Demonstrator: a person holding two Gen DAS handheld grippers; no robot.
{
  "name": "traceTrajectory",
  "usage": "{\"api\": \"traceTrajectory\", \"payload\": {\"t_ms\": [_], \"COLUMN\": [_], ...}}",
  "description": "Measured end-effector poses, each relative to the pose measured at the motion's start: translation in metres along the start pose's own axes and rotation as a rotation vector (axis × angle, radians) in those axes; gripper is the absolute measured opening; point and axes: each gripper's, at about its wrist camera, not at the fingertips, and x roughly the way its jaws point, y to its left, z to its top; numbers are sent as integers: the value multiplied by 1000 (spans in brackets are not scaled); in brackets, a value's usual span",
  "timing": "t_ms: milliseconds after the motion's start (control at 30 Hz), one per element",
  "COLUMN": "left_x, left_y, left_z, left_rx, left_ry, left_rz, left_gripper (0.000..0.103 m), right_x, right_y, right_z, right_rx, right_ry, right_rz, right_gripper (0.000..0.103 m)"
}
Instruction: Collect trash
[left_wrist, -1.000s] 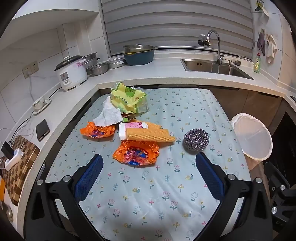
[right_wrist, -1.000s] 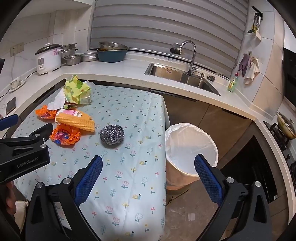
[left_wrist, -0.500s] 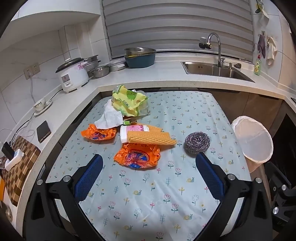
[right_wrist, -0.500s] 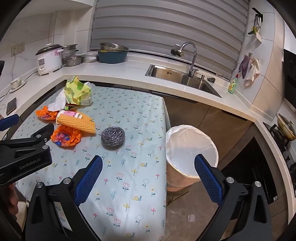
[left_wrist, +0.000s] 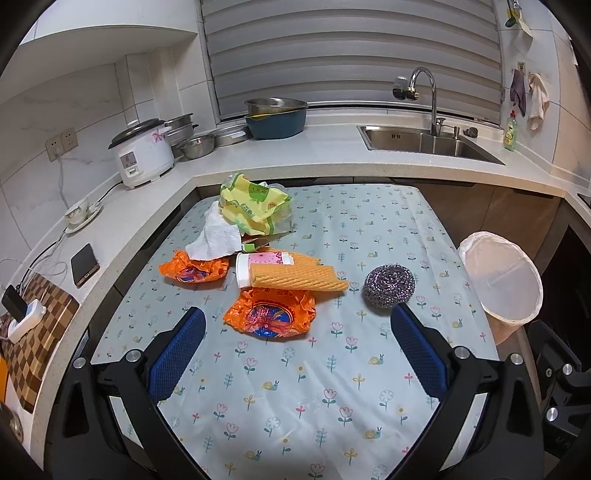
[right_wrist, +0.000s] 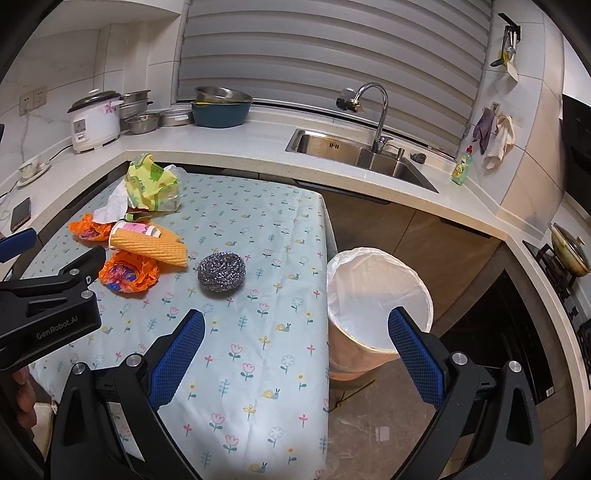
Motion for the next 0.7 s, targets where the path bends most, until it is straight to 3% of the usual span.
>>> {"api": "traceTrajectory", "payload": {"t_ms": [700], "left_x": [-2], "left_y": [-4], "left_z": [2], "left_rx": [2], "left_ry": [2], "left_rz": [-9], "left_gripper": [96], "right_x": [-2], "right_y": [-1], "right_z": [-1], "right_rx": [0], "right_ry": [-6], "right_rz": [2], "right_gripper": [96]}}
